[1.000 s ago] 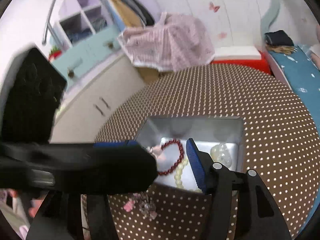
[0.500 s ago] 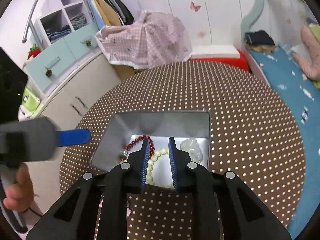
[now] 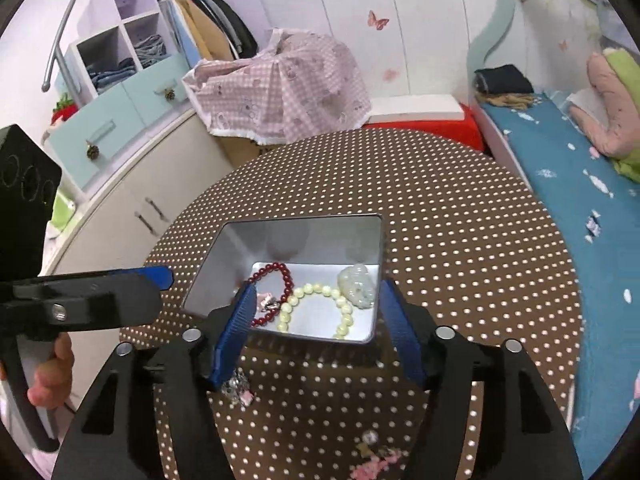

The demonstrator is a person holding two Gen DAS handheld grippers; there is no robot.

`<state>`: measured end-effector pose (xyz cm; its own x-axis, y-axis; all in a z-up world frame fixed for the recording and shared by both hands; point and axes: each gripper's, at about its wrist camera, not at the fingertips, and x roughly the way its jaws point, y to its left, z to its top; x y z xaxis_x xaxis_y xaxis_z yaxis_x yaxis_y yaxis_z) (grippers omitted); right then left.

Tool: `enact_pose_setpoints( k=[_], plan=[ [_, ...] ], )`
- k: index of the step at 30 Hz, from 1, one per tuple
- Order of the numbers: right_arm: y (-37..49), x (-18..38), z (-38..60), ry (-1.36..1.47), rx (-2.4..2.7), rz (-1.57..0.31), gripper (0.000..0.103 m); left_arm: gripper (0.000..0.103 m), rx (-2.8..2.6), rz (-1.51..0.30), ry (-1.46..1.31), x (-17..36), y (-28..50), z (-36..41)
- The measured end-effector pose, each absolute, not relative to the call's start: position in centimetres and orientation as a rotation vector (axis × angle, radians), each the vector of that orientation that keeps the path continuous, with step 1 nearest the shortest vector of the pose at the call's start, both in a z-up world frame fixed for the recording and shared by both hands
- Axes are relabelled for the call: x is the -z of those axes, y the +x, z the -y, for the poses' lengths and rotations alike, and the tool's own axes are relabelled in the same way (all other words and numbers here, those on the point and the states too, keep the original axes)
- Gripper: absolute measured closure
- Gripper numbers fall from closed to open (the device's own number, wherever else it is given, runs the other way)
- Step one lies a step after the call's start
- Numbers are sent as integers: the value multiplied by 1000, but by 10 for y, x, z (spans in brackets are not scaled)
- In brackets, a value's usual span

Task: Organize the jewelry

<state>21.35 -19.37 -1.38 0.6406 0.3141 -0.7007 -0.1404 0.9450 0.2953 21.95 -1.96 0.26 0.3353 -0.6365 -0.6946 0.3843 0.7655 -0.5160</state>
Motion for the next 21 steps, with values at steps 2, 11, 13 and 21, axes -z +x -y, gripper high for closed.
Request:
enact_pose_setpoints(
  k=[2, 11, 13, 21],
  plan=[
    [208, 11, 196, 203, -237, -831, 35, 11, 658, -1032, -260, -1, 215, 18],
    [191, 5, 189, 141, -214, -834, 31, 11, 559, -992, -128, 0, 188, 8],
    [186, 6, 185, 126, -221, -837, 30, 11, 520, -986, -80, 2, 181, 8],
    [179, 27, 164, 74, -245, -900, 30, 11, 488, -1022, -46, 30, 177, -4]
  ],
)
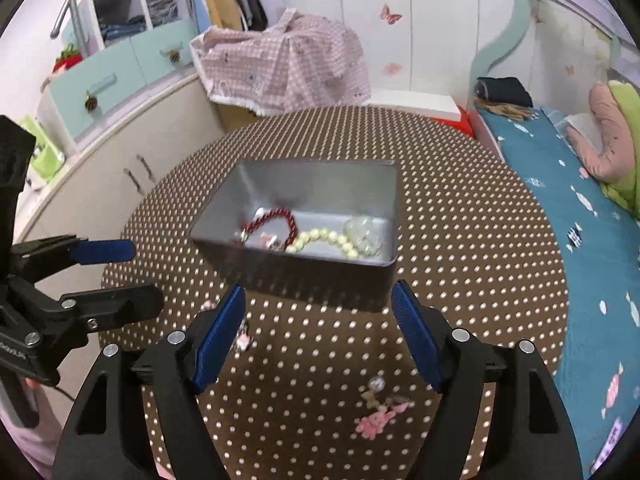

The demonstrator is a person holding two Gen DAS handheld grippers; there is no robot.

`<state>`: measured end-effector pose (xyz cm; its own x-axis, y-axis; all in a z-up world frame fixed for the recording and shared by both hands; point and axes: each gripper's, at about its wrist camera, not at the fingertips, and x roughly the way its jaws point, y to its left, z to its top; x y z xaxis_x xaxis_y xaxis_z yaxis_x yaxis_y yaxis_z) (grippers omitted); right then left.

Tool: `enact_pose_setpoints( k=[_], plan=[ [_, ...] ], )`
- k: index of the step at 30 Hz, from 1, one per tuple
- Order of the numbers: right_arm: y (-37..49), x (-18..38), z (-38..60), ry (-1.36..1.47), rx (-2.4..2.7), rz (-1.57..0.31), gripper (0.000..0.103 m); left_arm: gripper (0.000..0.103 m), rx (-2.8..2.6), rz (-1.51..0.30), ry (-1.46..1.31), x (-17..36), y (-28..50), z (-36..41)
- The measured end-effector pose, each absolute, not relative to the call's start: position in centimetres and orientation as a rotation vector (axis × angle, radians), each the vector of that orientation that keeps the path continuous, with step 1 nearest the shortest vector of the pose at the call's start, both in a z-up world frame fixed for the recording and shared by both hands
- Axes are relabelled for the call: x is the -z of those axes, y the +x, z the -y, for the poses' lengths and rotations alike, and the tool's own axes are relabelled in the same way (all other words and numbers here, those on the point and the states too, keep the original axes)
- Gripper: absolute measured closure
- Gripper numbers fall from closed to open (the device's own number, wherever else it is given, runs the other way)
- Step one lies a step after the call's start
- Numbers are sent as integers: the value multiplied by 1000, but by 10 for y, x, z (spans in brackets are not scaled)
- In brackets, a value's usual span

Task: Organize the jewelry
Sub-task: 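Move both grippers back toward the remaining charms beside the tin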

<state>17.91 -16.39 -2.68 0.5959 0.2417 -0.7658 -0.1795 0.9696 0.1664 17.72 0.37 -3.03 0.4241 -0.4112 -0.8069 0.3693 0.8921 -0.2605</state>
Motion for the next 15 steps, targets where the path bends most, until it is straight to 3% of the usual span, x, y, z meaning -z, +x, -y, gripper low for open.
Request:
enact_pose_setpoints(
  k=[15],
  plan=[
    [175, 58, 155, 40, -227, -961, 30, 12, 408, -1056, 137, 88, 172, 1]
  ],
)
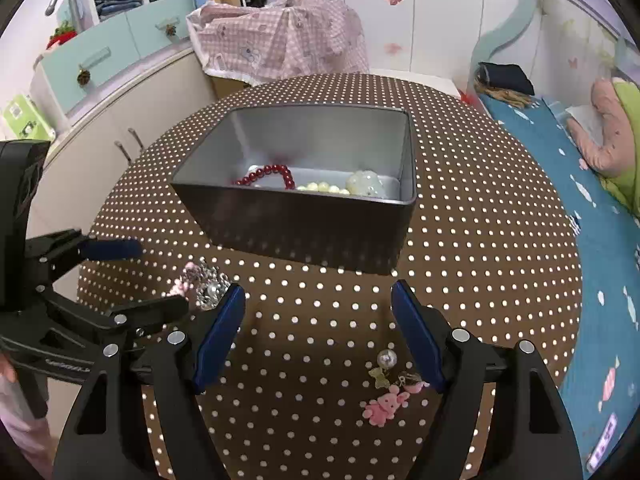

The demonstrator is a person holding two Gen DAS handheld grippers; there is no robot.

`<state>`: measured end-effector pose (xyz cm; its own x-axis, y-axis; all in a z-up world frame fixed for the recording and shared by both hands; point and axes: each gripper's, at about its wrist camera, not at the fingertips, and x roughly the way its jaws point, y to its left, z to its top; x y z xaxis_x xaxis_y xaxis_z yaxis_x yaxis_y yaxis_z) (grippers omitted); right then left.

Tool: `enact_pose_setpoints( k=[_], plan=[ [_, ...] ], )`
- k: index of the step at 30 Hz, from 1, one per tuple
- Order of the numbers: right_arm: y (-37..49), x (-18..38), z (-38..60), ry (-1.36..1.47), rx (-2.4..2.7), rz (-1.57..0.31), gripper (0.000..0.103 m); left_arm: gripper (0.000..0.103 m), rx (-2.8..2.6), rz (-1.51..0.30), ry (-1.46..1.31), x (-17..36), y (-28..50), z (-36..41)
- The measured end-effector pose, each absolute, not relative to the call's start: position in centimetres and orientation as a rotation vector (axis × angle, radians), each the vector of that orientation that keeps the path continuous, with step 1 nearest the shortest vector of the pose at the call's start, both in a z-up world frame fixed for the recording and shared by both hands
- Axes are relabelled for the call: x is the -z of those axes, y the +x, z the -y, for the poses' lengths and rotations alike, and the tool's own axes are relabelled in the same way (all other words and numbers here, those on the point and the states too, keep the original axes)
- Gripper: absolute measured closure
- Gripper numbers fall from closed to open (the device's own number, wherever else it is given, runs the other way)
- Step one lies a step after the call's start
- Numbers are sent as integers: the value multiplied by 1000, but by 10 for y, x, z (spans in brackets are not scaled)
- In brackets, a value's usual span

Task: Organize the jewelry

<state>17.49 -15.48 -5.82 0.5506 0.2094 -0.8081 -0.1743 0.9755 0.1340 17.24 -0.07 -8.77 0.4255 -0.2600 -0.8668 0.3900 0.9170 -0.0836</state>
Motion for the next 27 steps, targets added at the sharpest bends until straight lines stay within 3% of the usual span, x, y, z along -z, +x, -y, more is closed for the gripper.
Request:
enact_pose_setpoints(
  k=[10, 12, 17, 19, 21, 22, 23, 24, 27],
  plan=[
    [170, 70, 153, 18, -252, -965, 30, 10, 374, -1016, 226, 96, 170, 6],
    [167, 71, 151, 13, -265, -961, 30, 6, 409, -1017, 246, 97, 171, 7],
    [165, 73, 154, 9, -269, -957, 30, 9, 407, -1001, 236, 97, 163, 9],
    [164, 73, 154, 3, -267, -956, 31, 25, 404, -979, 231, 93, 157, 10],
    [163, 73, 154, -7, -275, -950, 36, 66, 423, -957, 254, 87, 151, 18],
    [163, 72, 153, -13, -285, -950, 44, 72, 433, -954, 284, 86, 146, 24],
    [163, 72, 152, -15, -294, -951, 48, 86, 438, -945, 314, 85, 143, 30],
    [162, 72, 150, -18, -303, -952, 53, 92, 436, -931, 354, 86, 139, 37],
    [159, 70, 147, -25, -343, -947, 61, 92, 426, -926, 362, 86, 137, 41]
  ],
)
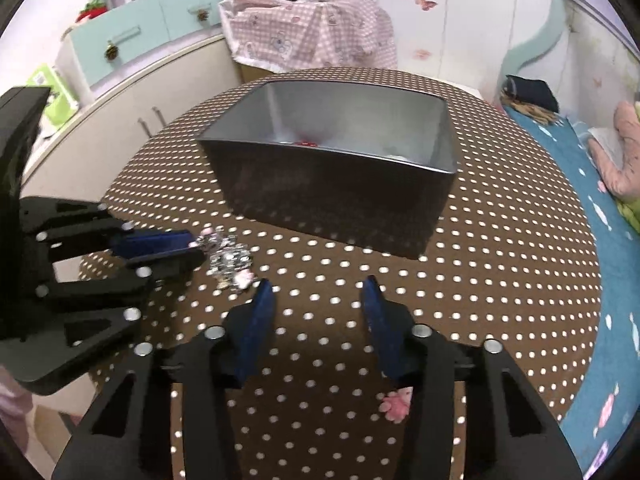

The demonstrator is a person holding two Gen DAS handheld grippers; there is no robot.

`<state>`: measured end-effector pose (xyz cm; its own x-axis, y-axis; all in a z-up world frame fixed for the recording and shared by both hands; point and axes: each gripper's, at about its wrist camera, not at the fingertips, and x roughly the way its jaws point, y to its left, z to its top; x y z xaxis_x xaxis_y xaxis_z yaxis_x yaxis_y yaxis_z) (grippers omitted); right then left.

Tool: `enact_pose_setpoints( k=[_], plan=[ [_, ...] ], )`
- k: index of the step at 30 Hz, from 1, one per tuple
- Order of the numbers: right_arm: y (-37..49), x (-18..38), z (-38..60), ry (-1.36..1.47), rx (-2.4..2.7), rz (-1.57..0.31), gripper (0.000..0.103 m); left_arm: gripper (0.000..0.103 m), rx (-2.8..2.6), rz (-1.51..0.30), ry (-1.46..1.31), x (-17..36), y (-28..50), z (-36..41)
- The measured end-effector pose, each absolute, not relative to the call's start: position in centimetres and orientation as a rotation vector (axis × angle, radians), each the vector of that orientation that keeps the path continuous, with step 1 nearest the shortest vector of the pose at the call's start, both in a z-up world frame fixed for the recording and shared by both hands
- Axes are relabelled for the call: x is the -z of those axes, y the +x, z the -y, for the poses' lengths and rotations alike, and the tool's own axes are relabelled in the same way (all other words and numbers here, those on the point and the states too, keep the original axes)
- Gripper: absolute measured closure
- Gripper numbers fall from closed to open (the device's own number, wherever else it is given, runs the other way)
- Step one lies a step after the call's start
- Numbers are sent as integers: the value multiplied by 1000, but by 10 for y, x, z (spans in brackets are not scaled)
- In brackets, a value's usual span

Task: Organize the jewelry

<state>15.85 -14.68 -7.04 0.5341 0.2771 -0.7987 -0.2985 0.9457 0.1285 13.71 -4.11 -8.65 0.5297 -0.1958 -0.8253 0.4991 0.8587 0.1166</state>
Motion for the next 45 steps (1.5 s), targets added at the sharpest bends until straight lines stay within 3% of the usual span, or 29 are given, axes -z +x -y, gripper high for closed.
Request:
enact_pose_setpoints(
  k=[20, 21, 24, 36, 45],
  plan=[
    [168, 74, 107, -60, -449, -973, 61, 92, 450, -866, 118, 48, 142, -26],
    [168, 76, 106, -62, -454, -968, 64, 92, 456, -867, 109, 48, 142, -27],
    [168, 77, 107, -75, -434, -968, 88, 92, 463, -886, 92, 51, 144, -26],
    [155, 64, 144, 12, -405, -953, 88, 92, 484, -907, 43, 50, 144, -23],
    [168, 24, 166, 57, -366, -884, 88, 92, 510, -865, 9, 20, 153, -12]
  ],
)
